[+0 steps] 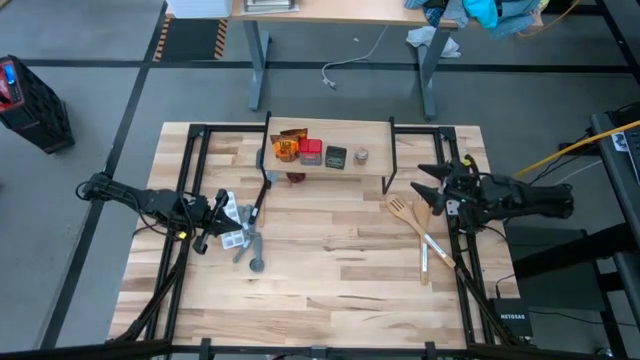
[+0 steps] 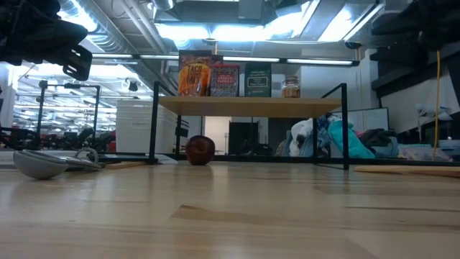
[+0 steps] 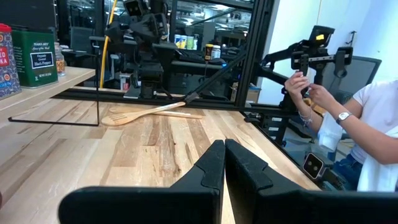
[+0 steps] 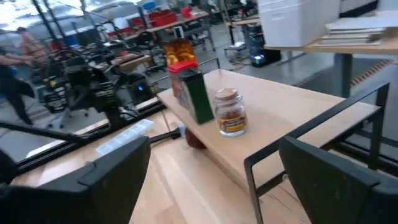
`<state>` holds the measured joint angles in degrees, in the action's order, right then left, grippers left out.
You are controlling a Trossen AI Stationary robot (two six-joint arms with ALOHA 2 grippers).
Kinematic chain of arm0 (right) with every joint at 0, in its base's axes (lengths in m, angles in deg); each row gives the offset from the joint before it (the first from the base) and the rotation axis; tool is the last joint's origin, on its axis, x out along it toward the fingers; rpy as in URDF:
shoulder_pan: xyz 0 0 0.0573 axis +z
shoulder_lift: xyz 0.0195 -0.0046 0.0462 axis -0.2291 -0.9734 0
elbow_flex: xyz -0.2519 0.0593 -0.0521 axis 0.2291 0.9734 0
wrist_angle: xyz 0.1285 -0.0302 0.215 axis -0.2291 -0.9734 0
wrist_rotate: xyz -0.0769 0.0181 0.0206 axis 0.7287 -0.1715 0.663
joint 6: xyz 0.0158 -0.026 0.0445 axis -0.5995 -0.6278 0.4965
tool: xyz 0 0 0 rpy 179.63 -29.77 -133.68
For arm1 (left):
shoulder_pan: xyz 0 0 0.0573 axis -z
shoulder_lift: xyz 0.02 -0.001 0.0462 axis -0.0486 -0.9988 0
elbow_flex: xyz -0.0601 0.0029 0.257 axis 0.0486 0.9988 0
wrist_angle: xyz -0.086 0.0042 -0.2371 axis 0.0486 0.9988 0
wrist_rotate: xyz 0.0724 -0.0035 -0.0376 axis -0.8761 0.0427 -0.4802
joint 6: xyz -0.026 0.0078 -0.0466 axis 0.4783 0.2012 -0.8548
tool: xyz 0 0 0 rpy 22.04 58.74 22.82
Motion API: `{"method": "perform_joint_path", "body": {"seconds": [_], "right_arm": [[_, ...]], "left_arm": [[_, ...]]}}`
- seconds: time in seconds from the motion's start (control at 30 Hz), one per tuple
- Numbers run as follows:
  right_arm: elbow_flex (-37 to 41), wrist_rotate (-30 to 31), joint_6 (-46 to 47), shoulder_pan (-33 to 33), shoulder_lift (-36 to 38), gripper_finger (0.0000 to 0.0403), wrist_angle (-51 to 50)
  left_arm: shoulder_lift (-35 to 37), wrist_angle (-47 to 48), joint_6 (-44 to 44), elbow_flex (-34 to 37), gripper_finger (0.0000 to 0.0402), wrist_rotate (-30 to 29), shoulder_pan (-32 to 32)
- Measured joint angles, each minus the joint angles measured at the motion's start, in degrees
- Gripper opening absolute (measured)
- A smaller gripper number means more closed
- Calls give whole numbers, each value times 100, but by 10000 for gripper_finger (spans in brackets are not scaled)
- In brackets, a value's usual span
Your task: Shelf spices
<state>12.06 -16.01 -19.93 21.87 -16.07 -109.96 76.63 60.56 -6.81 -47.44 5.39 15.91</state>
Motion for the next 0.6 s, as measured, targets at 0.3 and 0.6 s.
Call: {"method": "perform_joint_path", "body": {"seconds": [0.3, 0.6], "right_arm": [[421, -594, -464, 0, 442, 363, 308], [419, -1399, -624, 0, 455, 363, 512]], "left_arm": [[-14, -12, 0, 1, 5, 0, 1], [-16, -2, 1, 1, 5, 0, 0]]}}
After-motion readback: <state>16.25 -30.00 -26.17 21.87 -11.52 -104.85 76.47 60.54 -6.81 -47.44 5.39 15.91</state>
